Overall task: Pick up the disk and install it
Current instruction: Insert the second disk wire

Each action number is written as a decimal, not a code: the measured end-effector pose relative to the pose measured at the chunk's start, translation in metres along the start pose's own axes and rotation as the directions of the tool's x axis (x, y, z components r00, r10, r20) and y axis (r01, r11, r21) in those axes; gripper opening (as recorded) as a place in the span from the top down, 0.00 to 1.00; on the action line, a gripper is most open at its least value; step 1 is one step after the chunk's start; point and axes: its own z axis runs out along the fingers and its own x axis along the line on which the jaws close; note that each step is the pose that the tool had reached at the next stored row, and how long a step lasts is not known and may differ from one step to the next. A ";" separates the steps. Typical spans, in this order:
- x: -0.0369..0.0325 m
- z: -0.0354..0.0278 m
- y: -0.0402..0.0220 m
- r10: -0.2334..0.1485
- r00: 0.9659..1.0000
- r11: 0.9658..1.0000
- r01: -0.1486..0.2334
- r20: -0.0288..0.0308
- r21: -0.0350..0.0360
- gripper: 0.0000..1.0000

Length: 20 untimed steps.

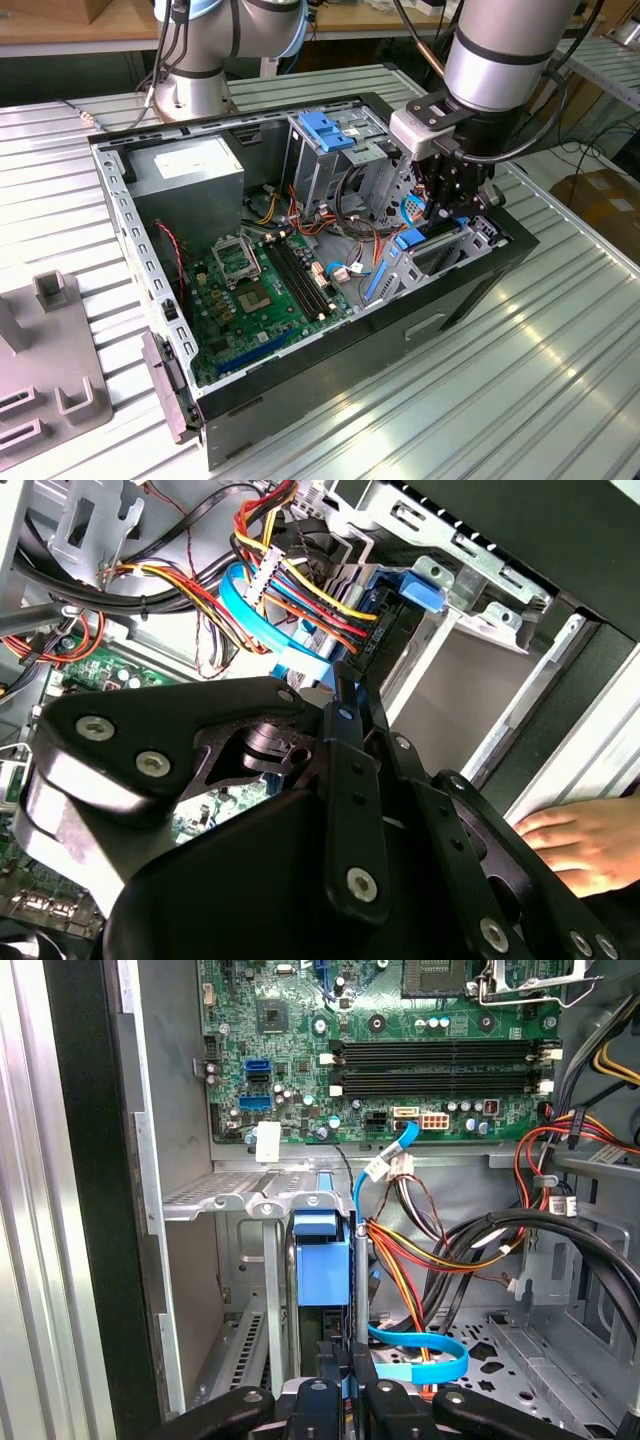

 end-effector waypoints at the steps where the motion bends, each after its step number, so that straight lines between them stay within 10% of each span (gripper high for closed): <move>1: 0.0000 0.0003 0.0001 0.000 1.000 1.000 0.000 0.000 0.000 0.84; 20: 0.0011 0.0073 0.0014 0.001 1.000 1.000 -0.001 0.003 -0.001 0.76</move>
